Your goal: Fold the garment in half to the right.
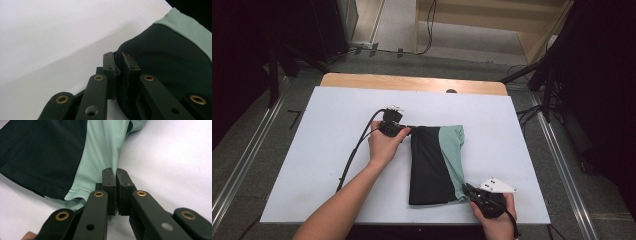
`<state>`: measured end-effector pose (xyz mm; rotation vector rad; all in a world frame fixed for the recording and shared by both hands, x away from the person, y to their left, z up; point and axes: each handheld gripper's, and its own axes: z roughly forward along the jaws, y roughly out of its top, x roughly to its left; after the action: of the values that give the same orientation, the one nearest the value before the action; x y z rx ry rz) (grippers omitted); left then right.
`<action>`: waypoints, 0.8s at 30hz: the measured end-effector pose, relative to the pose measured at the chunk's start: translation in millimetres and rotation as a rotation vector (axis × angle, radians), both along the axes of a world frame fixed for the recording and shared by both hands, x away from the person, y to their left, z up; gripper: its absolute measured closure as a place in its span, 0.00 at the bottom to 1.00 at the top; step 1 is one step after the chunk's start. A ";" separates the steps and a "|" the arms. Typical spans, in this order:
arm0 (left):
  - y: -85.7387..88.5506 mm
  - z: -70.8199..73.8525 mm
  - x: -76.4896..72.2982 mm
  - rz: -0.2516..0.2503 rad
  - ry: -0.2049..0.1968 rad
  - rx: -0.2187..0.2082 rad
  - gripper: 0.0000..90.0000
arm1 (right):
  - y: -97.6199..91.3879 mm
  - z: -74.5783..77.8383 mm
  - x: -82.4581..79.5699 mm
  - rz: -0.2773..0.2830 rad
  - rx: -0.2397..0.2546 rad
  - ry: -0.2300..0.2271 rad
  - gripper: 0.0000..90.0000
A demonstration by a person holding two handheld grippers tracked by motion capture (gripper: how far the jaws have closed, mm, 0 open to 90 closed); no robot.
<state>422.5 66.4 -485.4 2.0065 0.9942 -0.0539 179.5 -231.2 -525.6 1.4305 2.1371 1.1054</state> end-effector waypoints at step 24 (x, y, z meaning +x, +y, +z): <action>62.1 3.7 52.1 0.194 -0.035 0.020 0.91 | 52.6 4.4 91.3 0.038 0.053 0.016 0.95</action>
<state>474.6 128.5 -481.7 1.9130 1.1664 0.0962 270.8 -178.6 -521.2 1.4317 2.1702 1.1762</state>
